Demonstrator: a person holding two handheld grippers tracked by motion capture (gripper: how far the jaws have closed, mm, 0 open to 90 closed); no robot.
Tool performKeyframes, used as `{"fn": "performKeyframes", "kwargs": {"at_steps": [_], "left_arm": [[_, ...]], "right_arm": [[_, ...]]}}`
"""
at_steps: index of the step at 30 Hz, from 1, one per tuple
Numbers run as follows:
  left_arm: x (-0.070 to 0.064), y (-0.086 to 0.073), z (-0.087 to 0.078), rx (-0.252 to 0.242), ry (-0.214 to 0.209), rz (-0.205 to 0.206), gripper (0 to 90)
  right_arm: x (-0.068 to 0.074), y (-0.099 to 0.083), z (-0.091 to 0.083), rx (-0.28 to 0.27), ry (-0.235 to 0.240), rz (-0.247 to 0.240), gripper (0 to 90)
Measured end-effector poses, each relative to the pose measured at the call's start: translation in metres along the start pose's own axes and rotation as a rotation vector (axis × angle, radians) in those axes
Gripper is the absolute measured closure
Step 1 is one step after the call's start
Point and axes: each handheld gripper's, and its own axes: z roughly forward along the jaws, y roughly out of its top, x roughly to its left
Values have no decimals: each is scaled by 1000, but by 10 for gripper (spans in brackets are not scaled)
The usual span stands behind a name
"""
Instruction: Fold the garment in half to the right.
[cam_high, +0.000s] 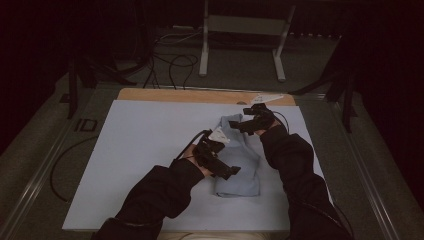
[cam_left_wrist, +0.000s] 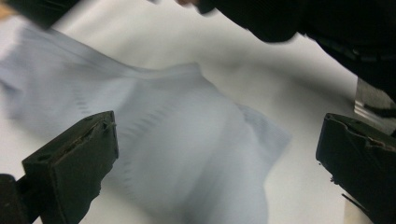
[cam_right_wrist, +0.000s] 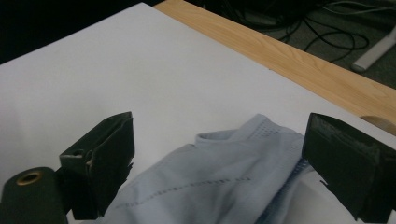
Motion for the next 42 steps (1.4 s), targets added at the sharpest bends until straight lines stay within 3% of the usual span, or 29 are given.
{"fn": "performKeyframes", "kwargs": {"at_steps": [8,15,19,25,36,38,42], "left_arm": [[14,-6,-30,-61,19,74,1],[27,-22,-50,-95,66,82,1],[30,-25,-56,-105,66,86,1],[34,-38,-77,-143,70,131,1],[41,-79,-102,-140,132,158,1],[40,-87,-104,-139,167,172,1],[41,-104,-110,-121,186,168,1]], "right_arm": [[20,-4,-8,-11,33,-26,95],[42,-10,-26,-36,68,-57,95],[45,-13,-31,-46,74,-64,95],[57,-23,-52,-80,79,-83,94],[68,-60,-79,-108,75,-97,94],[68,-68,-80,-98,75,-89,94],[69,-86,-83,-84,70,-82,94]]}}
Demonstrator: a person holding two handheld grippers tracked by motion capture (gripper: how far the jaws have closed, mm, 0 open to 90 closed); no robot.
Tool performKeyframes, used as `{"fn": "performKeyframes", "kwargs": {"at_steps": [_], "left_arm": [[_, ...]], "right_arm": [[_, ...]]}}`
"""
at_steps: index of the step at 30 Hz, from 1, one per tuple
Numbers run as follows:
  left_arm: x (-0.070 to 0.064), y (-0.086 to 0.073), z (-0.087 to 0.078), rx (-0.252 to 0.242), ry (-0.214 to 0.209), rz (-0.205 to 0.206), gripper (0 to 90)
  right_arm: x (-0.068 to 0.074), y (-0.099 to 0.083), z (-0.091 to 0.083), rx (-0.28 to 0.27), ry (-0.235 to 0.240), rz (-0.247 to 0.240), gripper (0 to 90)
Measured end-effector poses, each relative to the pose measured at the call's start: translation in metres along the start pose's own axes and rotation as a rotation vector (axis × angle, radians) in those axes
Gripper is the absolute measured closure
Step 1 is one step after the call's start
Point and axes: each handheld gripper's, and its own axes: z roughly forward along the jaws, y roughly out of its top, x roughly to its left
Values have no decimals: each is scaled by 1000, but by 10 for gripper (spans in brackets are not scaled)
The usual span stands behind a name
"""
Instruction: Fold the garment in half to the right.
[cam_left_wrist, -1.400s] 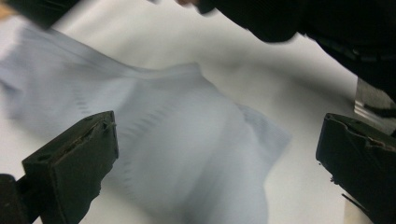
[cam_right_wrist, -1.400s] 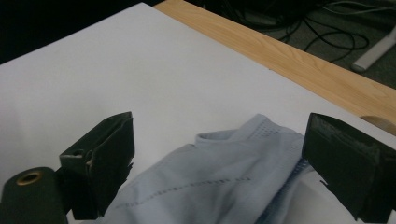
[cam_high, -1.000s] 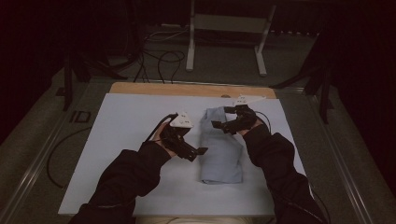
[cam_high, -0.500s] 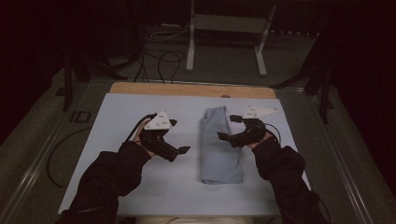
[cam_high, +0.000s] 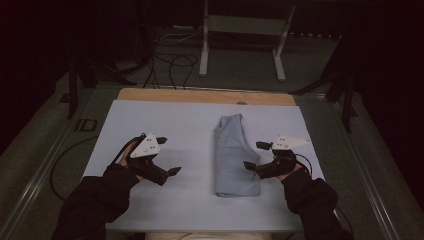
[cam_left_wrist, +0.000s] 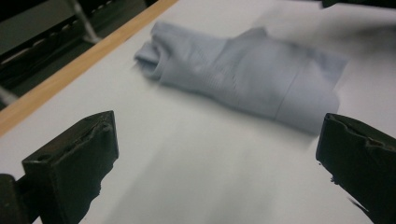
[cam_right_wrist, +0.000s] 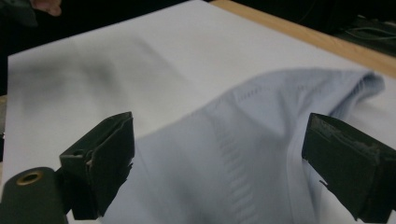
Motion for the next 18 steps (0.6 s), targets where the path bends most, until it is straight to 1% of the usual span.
{"fn": "performKeyframes", "kwargs": {"at_steps": [1,2,5,7,9,11,13,14,16,18], "left_arm": [[0,-4,-2,7,-2,-5,1],[0,-9,-4,14,8,-12,1],[1,-23,-10,31,16,-36,0],[2,-33,-14,33,18,-56,0],[3,-42,-17,30,30,-75,0],[3,-51,-18,38,39,-97,0],[3,-60,-20,63,54,-102,0],[3,-65,-20,71,56,-110,0],[2,-75,-21,78,55,-136,0],[2,-85,-22,97,55,-150,0]], "right_arm": [[1,-4,-1,3,-1,3,94],[1,-8,-3,1,1,8,94],[2,-20,-6,4,-8,23,94],[2,-27,-7,15,-18,15,94],[2,-33,-9,25,-21,23,94],[2,-38,-10,31,-29,29,94],[2,-43,-12,32,-35,36,94],[3,-45,-14,42,-42,37,94],[3,-51,-16,44,-49,36,94],[3,-57,-18,48,-55,45,95]]}}
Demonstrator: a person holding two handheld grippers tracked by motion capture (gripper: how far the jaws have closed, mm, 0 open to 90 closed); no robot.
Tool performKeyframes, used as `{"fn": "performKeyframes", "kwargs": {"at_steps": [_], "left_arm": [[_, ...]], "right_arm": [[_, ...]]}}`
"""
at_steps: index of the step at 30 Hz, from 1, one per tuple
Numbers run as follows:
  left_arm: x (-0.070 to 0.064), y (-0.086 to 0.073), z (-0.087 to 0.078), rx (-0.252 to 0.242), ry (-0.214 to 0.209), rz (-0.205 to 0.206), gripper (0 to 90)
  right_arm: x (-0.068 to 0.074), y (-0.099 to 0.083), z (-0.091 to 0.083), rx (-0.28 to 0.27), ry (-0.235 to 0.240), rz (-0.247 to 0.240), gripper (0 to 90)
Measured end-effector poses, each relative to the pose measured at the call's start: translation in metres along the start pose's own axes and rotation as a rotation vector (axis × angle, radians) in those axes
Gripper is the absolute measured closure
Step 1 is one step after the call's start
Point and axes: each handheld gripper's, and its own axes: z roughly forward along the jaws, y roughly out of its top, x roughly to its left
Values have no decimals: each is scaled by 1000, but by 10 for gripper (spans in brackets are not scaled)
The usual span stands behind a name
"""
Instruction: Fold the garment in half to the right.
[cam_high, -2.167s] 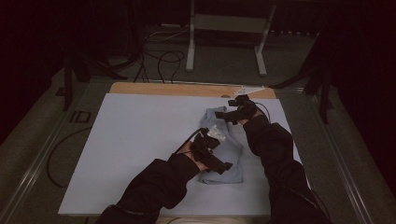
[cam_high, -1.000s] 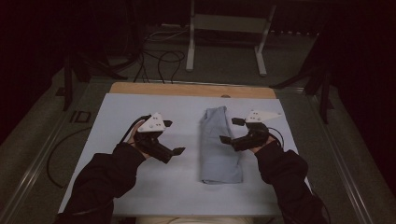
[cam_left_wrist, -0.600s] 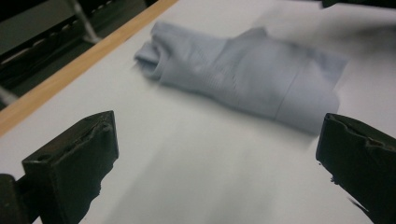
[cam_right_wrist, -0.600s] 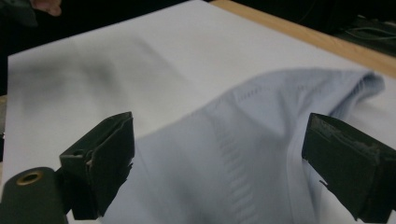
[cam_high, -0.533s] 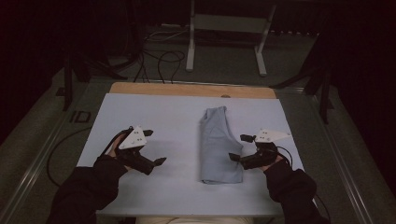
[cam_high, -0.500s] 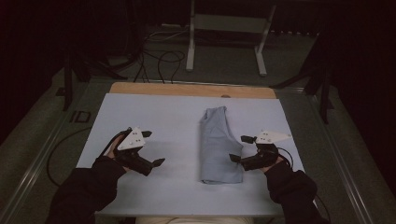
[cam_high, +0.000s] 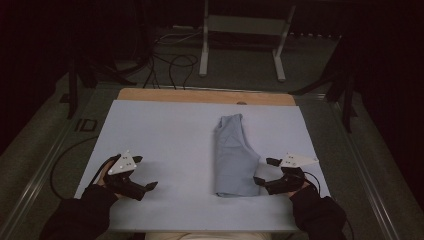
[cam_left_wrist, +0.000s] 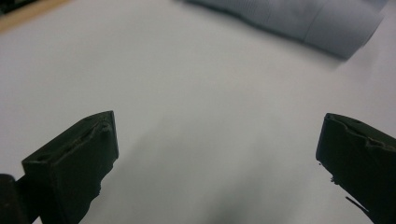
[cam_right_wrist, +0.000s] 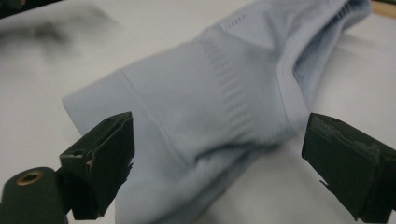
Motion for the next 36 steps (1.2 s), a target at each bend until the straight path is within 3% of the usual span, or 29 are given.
{"fn": "performKeyframes", "kwargs": {"at_steps": [6,11,16,20,29,36], "left_arm": [[5,-22,-2,30,4,-56,0],[9,-43,-13,39,45,-97,1],[8,-54,-24,43,80,-140,1],[5,-58,-29,27,85,-166,1],[1,-58,-28,-4,91,-167,1],[-1,-58,-24,-9,103,-150,1]], "right_arm": [[2,-12,-4,13,-16,14,94],[7,-25,-10,33,-43,18,94],[7,-32,-18,27,-58,45,94],[10,-37,-22,29,-85,58,95],[11,-37,-18,30,-119,43,95],[10,-37,-13,33,-110,36,95]]}}
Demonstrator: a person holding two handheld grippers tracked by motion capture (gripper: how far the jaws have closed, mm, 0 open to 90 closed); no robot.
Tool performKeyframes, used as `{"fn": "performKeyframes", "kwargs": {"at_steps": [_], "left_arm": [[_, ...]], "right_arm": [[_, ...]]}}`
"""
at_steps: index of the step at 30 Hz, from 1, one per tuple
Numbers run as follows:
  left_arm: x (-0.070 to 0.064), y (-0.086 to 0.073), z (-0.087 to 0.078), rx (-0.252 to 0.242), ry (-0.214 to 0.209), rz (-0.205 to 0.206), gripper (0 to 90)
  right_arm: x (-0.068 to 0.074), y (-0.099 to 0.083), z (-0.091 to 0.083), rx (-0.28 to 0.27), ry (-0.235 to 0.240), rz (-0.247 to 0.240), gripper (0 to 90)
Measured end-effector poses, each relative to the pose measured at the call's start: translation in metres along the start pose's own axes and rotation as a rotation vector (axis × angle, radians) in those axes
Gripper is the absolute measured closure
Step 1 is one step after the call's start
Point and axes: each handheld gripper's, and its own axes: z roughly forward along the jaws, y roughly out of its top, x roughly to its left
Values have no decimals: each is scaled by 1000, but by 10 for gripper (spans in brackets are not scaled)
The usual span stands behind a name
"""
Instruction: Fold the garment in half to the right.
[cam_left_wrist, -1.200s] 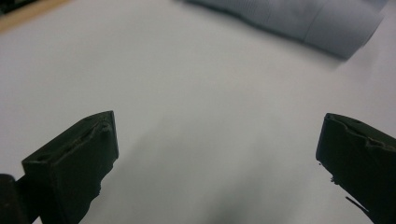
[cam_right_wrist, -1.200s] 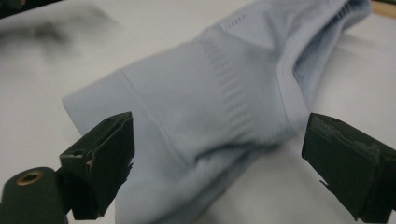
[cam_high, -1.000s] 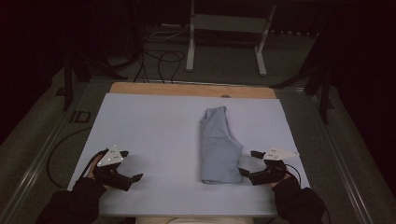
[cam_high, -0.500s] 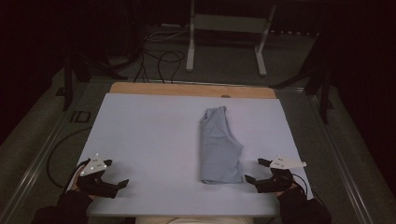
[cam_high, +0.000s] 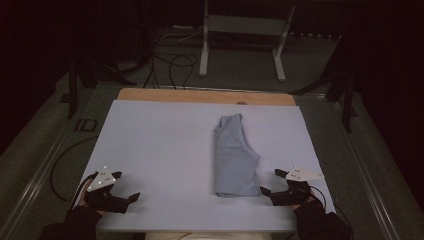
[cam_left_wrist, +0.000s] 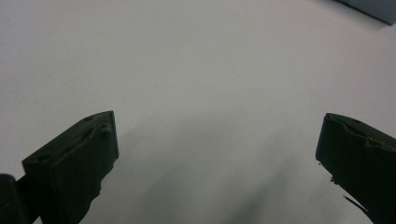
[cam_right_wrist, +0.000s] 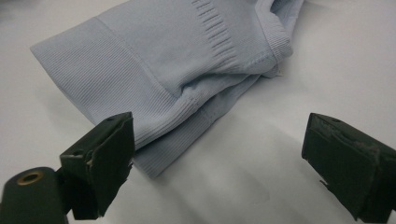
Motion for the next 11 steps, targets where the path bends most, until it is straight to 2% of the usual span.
{"fn": "performKeyframes", "kwargs": {"at_steps": [11], "left_arm": [[-1,-1,3,-8,-12,-8,1]], "right_arm": [[1,1,1,3,-2,-4,95]]}}
